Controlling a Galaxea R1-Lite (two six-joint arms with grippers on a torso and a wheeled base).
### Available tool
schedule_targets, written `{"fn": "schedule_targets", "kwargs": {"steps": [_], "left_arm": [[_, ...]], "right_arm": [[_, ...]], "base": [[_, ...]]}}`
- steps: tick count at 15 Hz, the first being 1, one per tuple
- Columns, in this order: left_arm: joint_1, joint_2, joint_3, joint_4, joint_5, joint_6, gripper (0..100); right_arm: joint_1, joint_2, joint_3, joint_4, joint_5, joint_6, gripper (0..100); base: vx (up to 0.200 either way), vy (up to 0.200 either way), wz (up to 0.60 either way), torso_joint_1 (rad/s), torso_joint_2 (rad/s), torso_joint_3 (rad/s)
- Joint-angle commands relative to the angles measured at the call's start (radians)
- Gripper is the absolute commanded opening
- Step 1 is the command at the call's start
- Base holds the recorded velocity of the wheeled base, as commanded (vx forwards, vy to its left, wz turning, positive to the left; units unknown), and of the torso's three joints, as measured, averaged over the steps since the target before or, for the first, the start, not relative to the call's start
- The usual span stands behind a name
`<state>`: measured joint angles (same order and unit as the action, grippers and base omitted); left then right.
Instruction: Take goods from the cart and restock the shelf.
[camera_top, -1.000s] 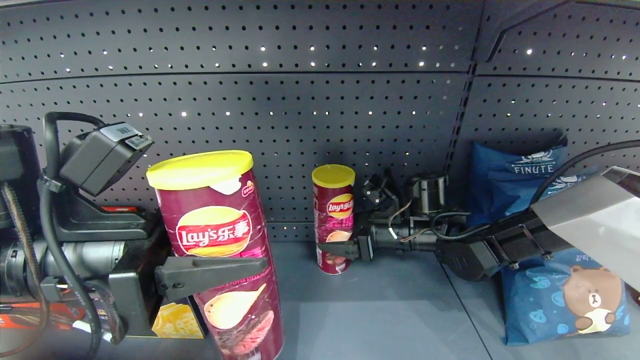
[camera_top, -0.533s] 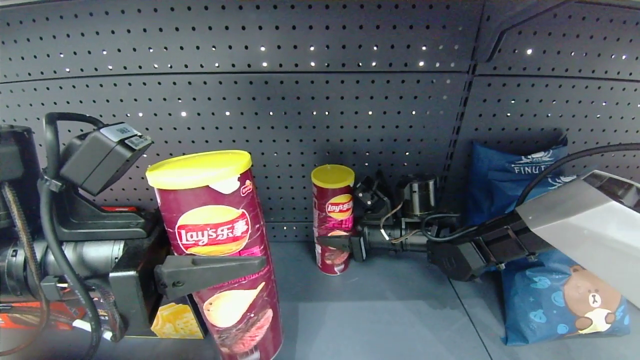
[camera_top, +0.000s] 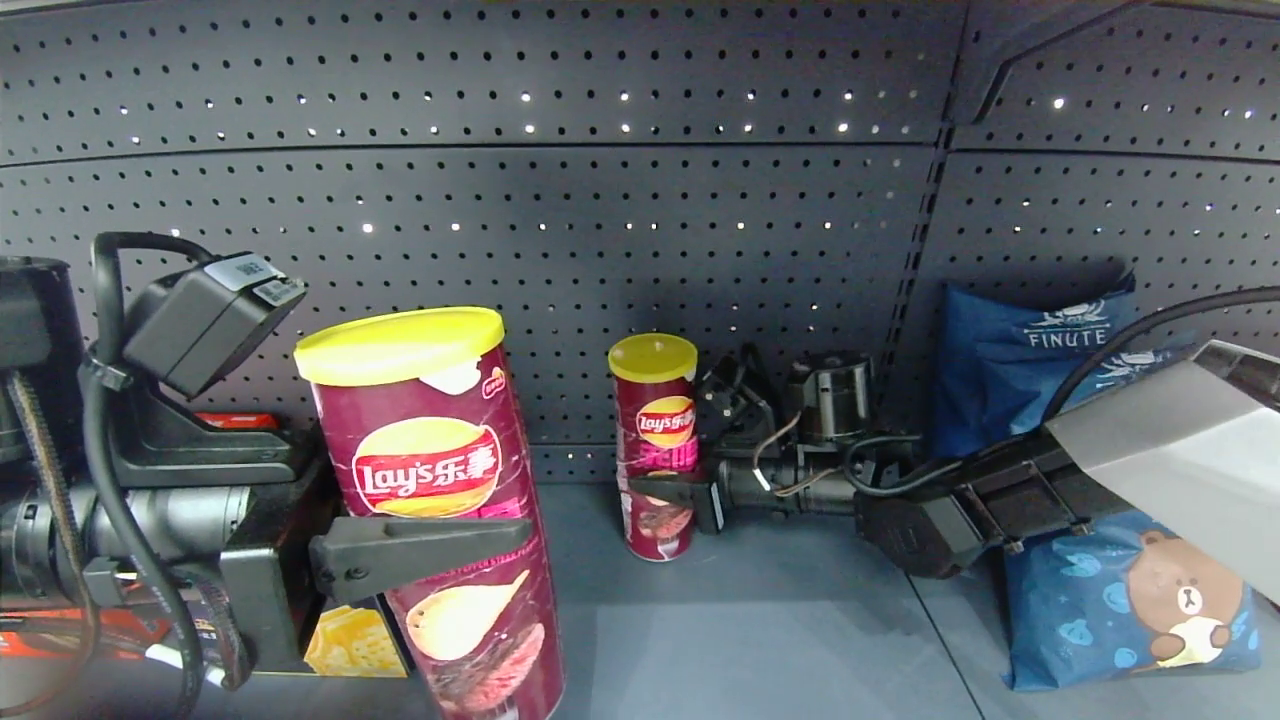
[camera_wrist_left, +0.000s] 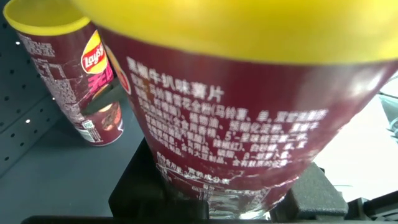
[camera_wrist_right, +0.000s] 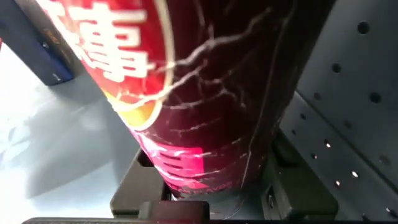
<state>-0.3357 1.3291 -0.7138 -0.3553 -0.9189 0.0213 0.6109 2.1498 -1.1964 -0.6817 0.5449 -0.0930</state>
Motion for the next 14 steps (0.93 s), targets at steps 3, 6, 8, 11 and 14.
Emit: {"fn": "schedule_targets", "kwargs": {"steps": [3,6,8,11,14], "left_arm": [[-0.002,-0.004,0.005,-0.001,0.0,0.0,0],[-0.005,-0.005,0.01,-0.001,0.0,0.0,0],[-0.003,-0.005,0.014,-0.001,0.0,0.0,0],[-0.005,-0.019,0.037,0.003,0.0,0.0,0],[-0.005,-0.024,0.04,0.006,0.0,0.0,0]], "right_arm": [[0.052,-0.137,0.159,-0.004,-0.072,0.01,0],[0.118,-0.205,0.27,-0.085,-0.149,0.065,0],[0.153,-0.219,0.339,-0.173,-0.191,0.091,0],[0.184,-0.272,0.448,-0.236,-0.207,0.104,0],[0.182,-0.304,0.471,-0.233,-0.207,0.104,0]], "base": [[0.0,0.0,0.0,0.0,0.0,0.0],[0.0,0.0,0.0,0.0,0.0,0.0],[0.0,0.0,0.0,0.0,0.0,0.0],[0.0,0.0,0.0,0.0,0.0,0.0],[0.0,0.0,0.0,0.0,0.0,0.0]]}}
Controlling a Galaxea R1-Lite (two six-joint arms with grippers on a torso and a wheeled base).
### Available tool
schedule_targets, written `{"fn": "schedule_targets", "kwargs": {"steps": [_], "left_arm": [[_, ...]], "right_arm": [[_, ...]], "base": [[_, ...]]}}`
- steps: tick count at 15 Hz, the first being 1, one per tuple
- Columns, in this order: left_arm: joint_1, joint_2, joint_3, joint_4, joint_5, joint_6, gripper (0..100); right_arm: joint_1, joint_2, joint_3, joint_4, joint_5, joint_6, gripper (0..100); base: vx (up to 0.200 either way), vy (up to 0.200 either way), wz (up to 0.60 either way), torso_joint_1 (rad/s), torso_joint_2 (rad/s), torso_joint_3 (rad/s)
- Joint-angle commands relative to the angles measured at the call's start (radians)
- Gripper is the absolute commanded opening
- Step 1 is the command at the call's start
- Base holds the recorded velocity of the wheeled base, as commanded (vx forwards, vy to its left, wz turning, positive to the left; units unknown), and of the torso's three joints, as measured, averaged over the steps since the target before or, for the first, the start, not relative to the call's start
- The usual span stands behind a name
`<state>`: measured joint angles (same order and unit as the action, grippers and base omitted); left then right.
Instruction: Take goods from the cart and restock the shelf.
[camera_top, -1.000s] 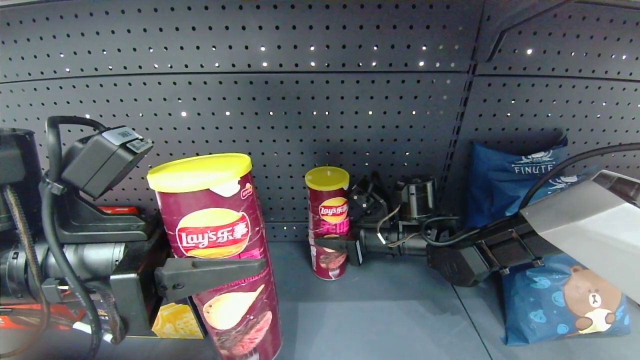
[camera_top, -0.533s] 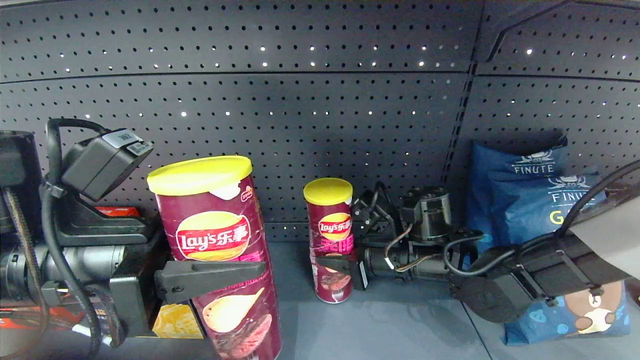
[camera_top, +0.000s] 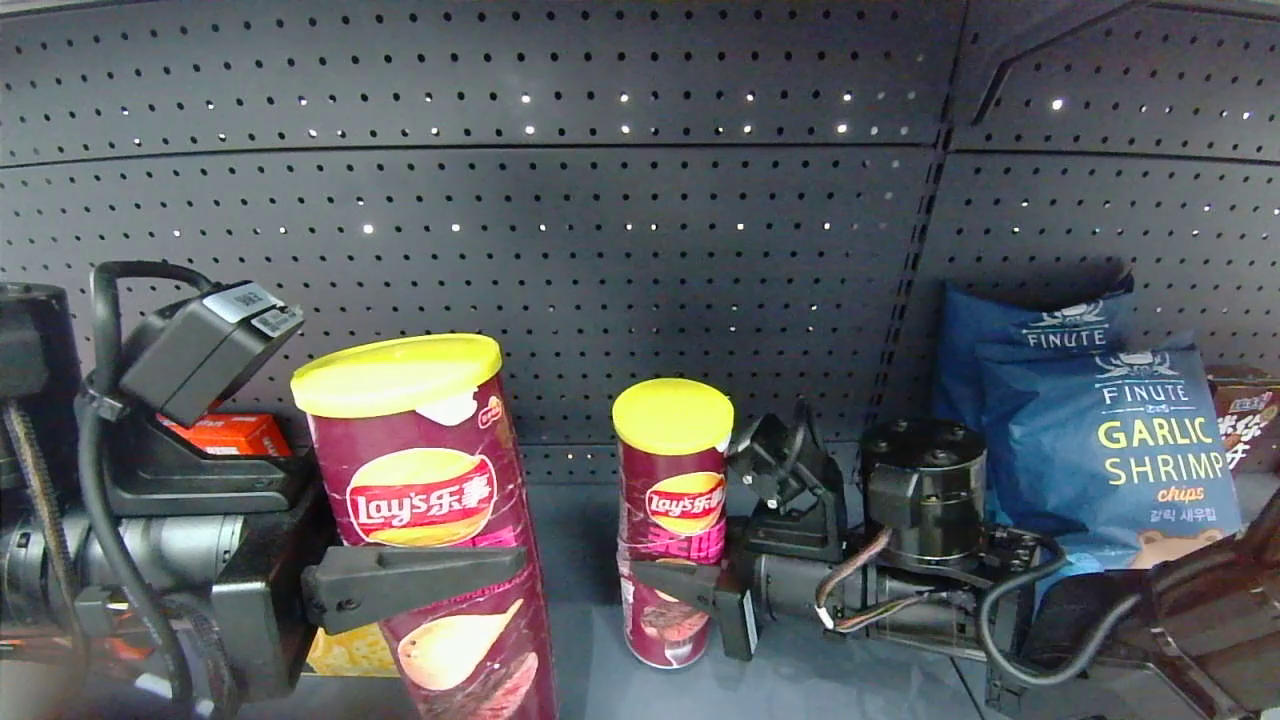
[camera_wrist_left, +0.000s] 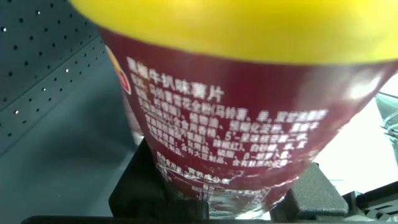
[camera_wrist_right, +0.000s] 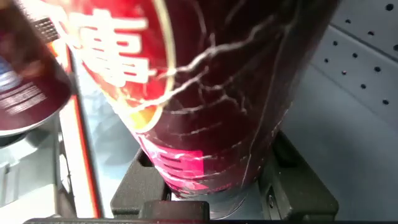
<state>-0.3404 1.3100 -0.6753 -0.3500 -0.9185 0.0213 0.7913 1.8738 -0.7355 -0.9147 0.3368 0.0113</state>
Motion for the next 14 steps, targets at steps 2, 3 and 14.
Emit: {"fn": "schedule_targets", "kwargs": {"steps": [2,3,14], "left_arm": [[0.001,-0.003,0.002,-0.001,0.001,0.0,0],[0.001,-0.003,0.003,0.0,0.001,0.0,0],[0.003,-0.003,0.005,0.003,0.001,0.0,0]], "right_arm": [[0.002,-0.093,0.074,-0.003,-0.001,-0.002,0],[0.003,-0.107,0.094,-0.004,-0.004,-0.001,0],[0.031,-0.17,0.229,-0.015,-0.018,0.003,0]], "base": [[0.0,0.0,0.0,0.0,0.0,0.0],[0.0,0.0,0.0,0.0,0.0,0.0],[0.0,0.0,0.0,0.0,0.0,0.0]]}}
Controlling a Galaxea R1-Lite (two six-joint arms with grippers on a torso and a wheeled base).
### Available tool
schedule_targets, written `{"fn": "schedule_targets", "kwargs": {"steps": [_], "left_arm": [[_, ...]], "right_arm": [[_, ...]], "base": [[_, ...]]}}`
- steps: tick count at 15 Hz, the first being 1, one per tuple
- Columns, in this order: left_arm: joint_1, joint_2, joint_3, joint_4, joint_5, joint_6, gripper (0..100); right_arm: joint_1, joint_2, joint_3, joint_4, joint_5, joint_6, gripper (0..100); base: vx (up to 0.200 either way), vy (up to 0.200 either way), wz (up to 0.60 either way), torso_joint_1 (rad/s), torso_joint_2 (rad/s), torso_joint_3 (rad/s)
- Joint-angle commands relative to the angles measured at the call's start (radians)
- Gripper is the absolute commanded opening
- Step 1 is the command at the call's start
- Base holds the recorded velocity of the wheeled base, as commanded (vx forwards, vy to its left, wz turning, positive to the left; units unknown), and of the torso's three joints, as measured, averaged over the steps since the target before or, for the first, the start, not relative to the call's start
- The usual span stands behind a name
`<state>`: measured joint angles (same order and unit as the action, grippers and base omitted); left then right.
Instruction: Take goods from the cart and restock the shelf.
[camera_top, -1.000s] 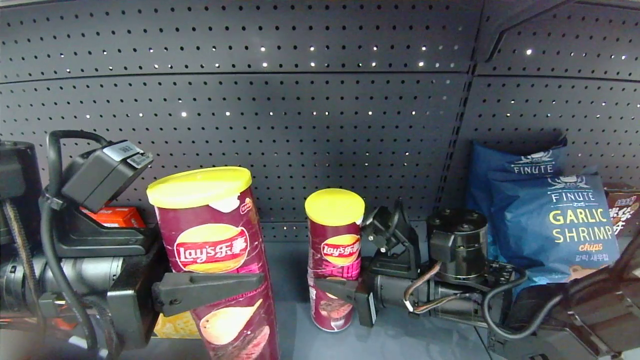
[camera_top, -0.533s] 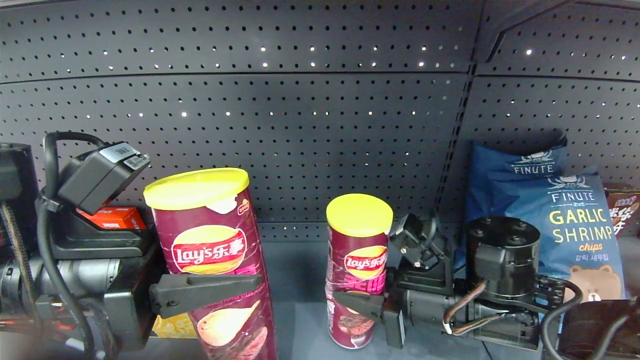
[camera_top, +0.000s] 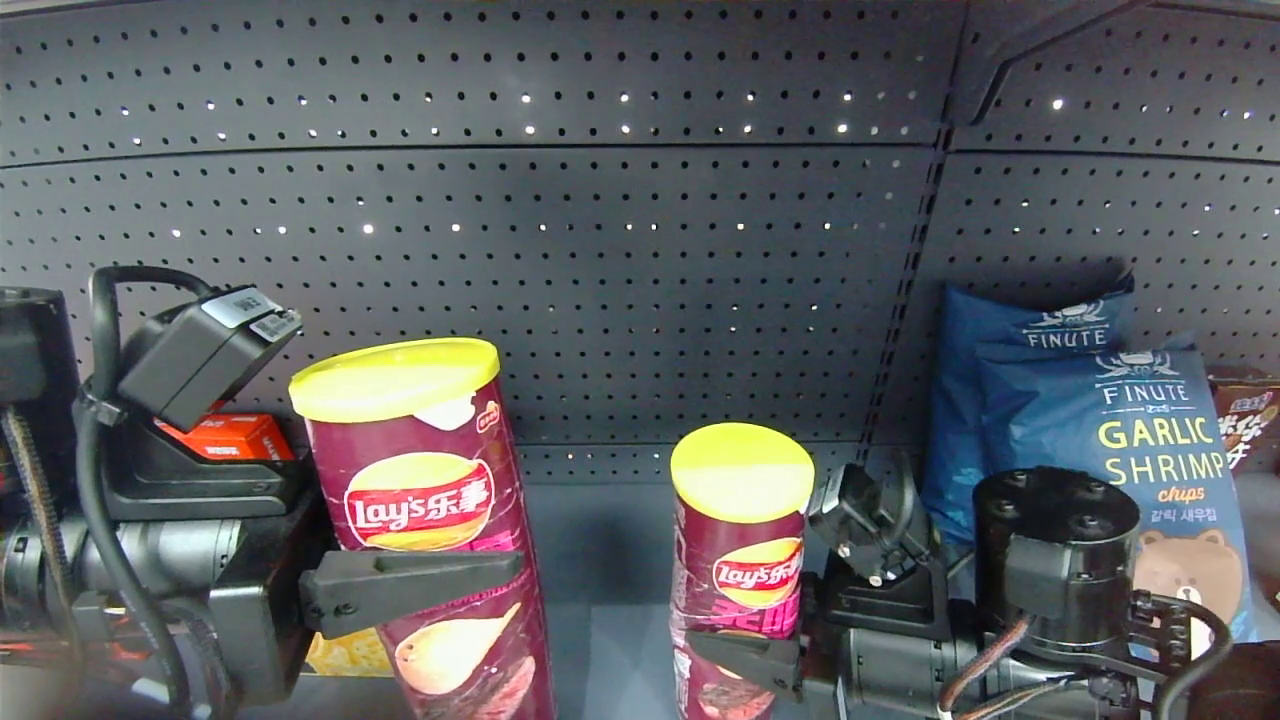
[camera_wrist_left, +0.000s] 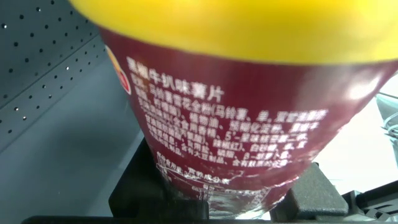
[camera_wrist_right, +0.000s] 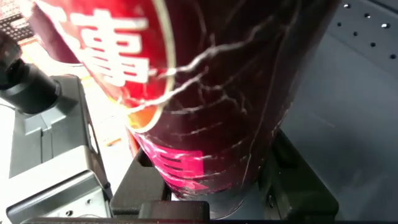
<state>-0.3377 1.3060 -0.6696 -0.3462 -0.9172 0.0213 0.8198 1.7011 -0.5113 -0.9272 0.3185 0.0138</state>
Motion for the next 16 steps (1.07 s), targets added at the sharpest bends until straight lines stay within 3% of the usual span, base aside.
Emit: {"fn": "schedule_targets", "kwargs": {"steps": [1,16], "left_arm": [[0.002,0.001,-0.001,-0.001,0.0,0.0,0],[0.002,0.009,-0.001,-0.008,0.0,0.0,0]], "right_arm": [[0.004,0.009,0.007,-0.015,0.001,0.0,0],[0.022,0.117,-0.007,-0.084,0.002,-0.002,0]], "base": [[0.0,0.0,0.0,0.0,0.0,0.0],[0.0,0.0,0.0,0.0,0.0,0.0]]}}
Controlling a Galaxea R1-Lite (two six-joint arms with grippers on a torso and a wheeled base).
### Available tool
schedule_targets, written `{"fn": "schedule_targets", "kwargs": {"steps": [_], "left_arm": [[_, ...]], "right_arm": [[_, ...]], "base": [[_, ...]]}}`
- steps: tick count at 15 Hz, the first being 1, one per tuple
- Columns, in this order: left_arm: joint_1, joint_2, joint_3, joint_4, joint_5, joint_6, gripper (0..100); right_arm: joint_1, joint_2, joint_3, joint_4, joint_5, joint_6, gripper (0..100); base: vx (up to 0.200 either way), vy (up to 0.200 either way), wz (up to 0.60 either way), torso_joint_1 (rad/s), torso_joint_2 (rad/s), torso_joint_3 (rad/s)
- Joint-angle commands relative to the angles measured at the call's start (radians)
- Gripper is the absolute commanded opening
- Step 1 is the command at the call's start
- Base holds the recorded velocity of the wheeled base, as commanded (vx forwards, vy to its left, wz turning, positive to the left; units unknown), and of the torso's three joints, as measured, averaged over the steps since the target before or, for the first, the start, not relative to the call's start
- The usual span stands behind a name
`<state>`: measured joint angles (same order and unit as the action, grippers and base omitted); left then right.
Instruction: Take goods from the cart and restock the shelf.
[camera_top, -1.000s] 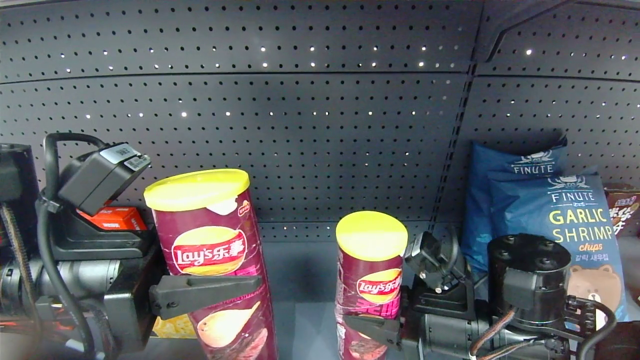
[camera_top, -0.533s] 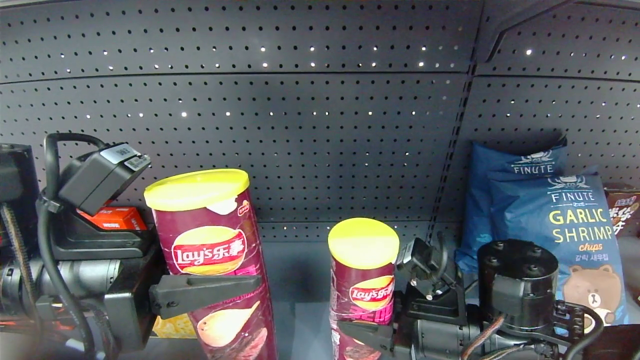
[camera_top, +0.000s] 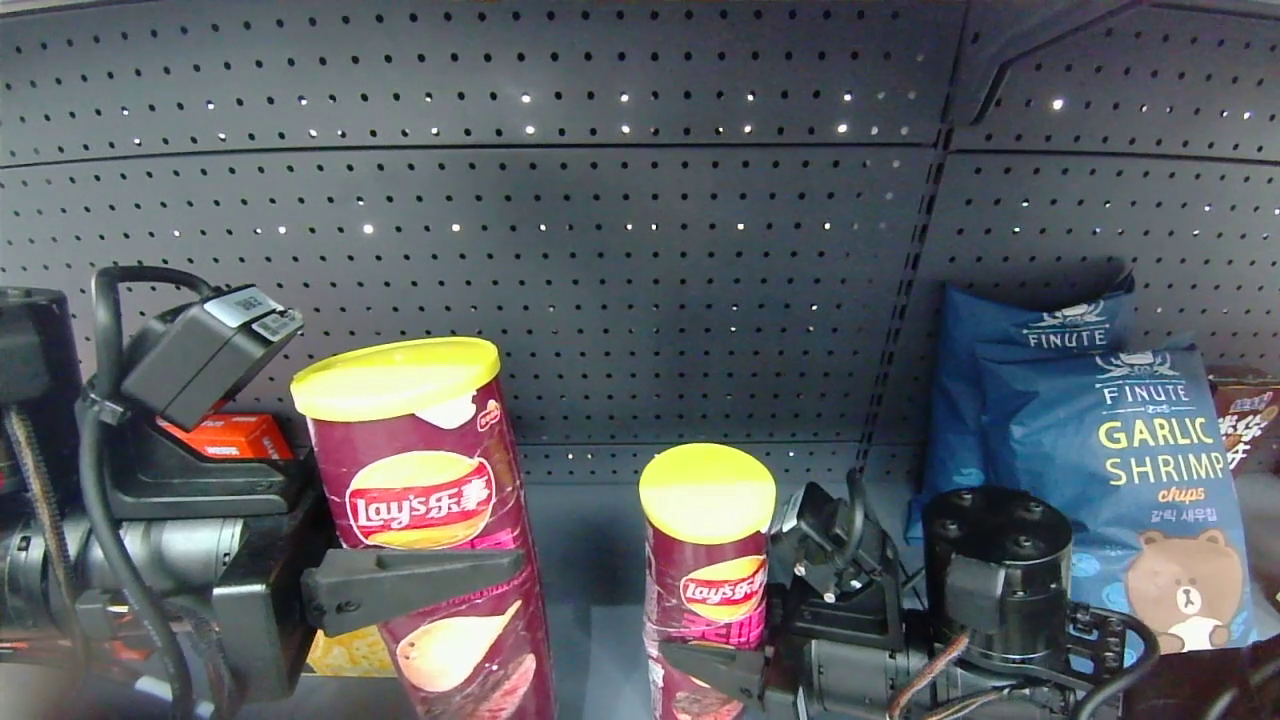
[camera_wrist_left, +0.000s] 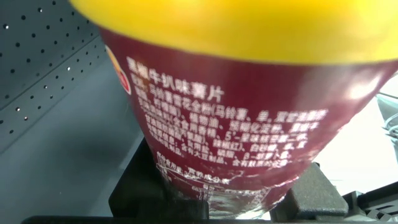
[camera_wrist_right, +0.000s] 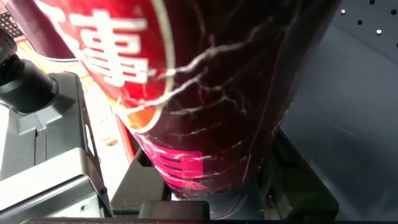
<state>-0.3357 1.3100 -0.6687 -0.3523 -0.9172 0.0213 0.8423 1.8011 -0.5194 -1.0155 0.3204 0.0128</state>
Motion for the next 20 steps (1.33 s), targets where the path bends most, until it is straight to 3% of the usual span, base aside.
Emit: {"fn": "schedule_targets", "kwargs": {"steps": [1,3,4,12,20], "left_arm": [[0.0,0.005,-0.002,-0.002,0.0,0.0,0],[0.0,0.005,0.0,-0.002,0.0,0.0,0],[0.0,0.005,0.0,-0.002,0.0,0.0,0],[0.001,-0.002,0.003,0.001,0.0,0.0,0],[0.0,-0.003,0.026,-0.002,0.0,0.0,0]], "right_arm": [[0.0,0.017,0.001,0.003,0.0,-0.002,0],[0.0,0.014,0.007,0.005,0.0,-0.007,0],[0.0,0.011,0.013,0.005,0.0,-0.007,100],[0.001,-0.043,0.047,0.002,-0.003,-0.01,100],[-0.005,-0.253,0.223,0.003,0.0,-0.01,100]], "base": [[0.0,0.0,0.0,0.0,0.0,0.0],[0.0,0.0,0.0,0.0,0.0,0.0],[0.0,0.0,0.0,0.0,0.0,0.0],[0.0,0.0,0.0,0.0,0.0,0.0],[0.0,0.0,0.0,0.0,0.0,0.0]]}}
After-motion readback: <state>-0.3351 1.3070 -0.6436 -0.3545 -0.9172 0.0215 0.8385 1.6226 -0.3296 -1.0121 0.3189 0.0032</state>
